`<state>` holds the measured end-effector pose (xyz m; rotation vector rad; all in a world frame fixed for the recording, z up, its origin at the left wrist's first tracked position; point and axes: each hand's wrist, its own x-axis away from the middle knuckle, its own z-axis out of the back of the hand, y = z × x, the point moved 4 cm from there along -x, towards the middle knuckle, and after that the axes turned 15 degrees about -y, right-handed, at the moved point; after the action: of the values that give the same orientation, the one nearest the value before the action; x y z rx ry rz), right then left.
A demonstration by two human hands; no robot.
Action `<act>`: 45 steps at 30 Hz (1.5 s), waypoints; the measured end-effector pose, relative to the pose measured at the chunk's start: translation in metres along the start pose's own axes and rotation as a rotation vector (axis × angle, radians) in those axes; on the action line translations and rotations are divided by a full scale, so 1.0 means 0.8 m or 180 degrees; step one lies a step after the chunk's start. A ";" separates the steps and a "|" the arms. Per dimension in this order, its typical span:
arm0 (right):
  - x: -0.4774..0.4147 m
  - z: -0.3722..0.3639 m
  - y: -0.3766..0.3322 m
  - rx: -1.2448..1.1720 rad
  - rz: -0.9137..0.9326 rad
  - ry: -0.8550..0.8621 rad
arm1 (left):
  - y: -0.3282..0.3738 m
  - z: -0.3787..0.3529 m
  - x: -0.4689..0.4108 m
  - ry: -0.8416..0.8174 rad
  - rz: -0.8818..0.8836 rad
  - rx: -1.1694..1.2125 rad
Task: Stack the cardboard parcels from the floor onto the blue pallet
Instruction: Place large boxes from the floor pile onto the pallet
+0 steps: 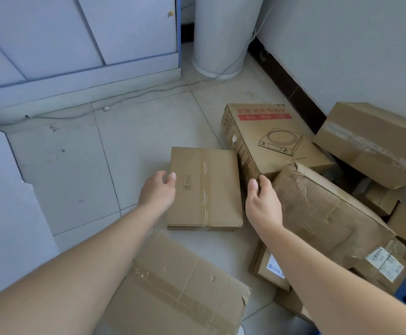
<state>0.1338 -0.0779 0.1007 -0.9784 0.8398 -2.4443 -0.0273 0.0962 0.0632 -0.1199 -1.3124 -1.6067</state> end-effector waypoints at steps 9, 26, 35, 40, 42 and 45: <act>-0.093 -0.036 0.043 0.0164 -0.0114 -0.0103 | -0.045 -0.024 -0.087 0.0023 0.0192 0.0049; -0.268 -0.127 0.217 0.0307 -0.0335 -0.0387 | -0.158 -0.125 -0.266 0.0229 0.0521 -0.0184; -0.329 -0.169 0.279 0.0174 -0.0418 -0.0353 | -0.206 -0.155 -0.320 0.0393 0.0798 -0.0537; -0.346 -0.184 0.283 -0.0059 -0.0348 -0.0345 | -0.214 -0.160 -0.339 0.0485 0.0719 -0.0304; -0.351 -0.186 0.283 -0.0104 -0.0342 -0.0266 | -0.217 -0.160 -0.342 0.0559 0.0720 -0.0262; -0.344 -0.185 0.280 -0.0146 -0.0333 -0.0218 | -0.217 -0.153 -0.334 0.0683 0.0744 -0.0285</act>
<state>0.2433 -0.0418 -0.2660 -1.1431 0.8446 -2.4724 0.0339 0.1488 -0.2684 -0.1460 -1.0231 -1.4360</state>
